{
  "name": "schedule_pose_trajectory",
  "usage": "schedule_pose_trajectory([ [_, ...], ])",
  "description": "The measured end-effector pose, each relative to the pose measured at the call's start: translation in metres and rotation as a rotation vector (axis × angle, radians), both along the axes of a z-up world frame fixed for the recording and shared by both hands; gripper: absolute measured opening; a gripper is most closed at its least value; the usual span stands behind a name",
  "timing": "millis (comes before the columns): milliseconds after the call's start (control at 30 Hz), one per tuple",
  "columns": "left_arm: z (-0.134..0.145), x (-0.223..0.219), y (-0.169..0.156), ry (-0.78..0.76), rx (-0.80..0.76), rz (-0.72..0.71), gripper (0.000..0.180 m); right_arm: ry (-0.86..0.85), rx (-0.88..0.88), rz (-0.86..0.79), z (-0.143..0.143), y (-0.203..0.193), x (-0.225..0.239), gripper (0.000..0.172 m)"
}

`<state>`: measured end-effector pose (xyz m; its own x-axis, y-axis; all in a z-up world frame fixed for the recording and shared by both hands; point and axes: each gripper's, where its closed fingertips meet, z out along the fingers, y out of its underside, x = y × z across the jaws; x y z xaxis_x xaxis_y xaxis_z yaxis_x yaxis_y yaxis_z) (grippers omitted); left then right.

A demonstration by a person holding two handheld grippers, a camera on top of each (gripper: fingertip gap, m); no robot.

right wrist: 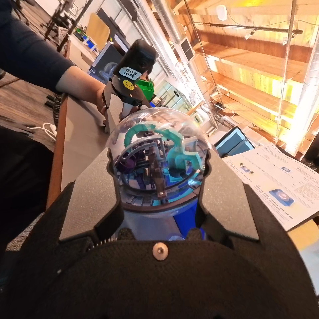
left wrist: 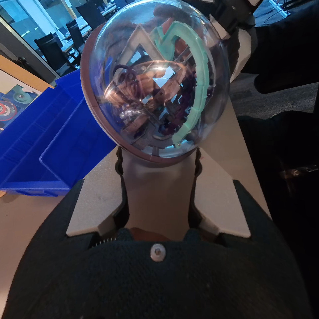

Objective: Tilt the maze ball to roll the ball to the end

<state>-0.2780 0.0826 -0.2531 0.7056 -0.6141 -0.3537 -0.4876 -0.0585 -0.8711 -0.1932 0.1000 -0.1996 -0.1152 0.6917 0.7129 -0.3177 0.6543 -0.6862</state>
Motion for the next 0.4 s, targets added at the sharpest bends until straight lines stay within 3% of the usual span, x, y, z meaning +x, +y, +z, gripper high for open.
schedule_pose_trajectory([
  [400, 0.002, 0.002, -0.002, 0.016, 0.03, -0.008, 0.081, -0.056, -0.152, 0.035, 0.004, 0.012, -0.003, 0.103],
])
